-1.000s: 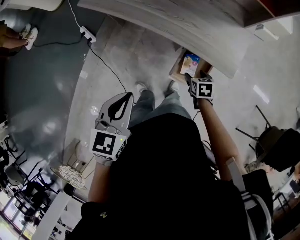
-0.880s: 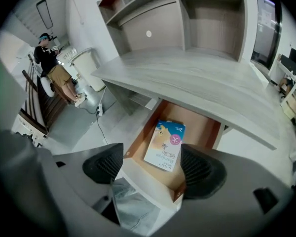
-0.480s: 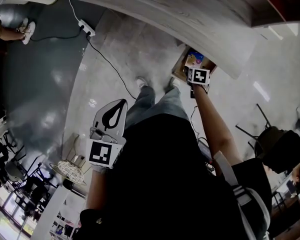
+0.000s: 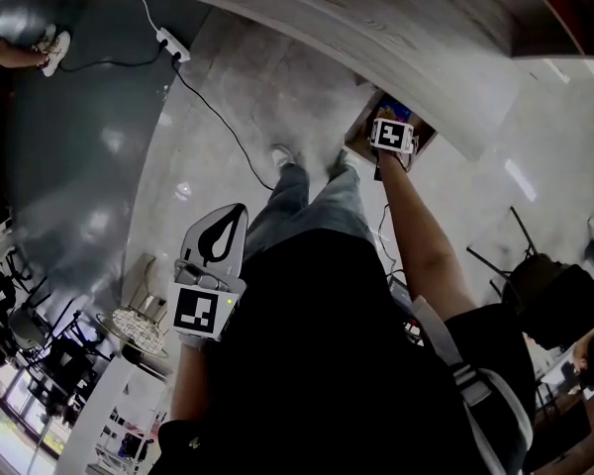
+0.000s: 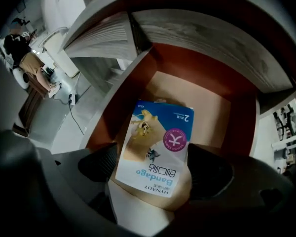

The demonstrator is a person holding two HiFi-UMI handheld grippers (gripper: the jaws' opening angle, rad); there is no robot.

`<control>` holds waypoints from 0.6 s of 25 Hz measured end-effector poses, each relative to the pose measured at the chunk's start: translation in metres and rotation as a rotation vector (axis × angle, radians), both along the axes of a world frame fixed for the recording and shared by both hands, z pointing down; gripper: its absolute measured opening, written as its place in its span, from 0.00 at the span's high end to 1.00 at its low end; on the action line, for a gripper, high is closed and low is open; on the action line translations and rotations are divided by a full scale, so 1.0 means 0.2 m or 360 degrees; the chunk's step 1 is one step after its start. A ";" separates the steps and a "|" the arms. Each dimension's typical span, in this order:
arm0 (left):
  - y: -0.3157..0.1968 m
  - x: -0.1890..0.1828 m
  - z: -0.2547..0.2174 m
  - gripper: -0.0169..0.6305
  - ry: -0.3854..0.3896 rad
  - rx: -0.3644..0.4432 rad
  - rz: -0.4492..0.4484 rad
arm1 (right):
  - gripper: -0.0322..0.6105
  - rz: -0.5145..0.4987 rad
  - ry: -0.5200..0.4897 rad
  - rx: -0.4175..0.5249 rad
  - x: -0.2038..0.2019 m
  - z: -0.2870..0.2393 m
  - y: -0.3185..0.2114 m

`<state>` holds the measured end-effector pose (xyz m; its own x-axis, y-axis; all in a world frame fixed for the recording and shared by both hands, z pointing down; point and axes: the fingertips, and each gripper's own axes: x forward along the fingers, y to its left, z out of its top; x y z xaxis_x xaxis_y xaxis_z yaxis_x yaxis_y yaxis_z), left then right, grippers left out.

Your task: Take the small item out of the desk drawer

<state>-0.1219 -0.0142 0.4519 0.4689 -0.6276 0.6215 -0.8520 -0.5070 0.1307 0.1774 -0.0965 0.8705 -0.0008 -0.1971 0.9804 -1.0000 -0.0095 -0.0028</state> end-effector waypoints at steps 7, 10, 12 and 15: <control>0.02 -0.03 0.04 0.96 -0.0012 -0.0041 -0.0038 | 0.27 0.0022 0.0052 0.0003 0.00 0.07 -0.03; 0.04 -0.01 0.05 0.96 -0.0017 -0.0043 -0.0039 | 0.26 0.0017 0.0071 0.0008 0.00 0.08 -0.04; 0.05 0.00 0.05 0.96 -0.0015 -0.0043 -0.0042 | 0.26 0.0009 0.0069 0.0016 0.00 0.08 -0.03; 0.05 0.01 0.05 0.96 -0.0008 -0.0038 -0.0042 | 0.26 -0.0020 0.0050 0.0022 0.00 0.10 -0.04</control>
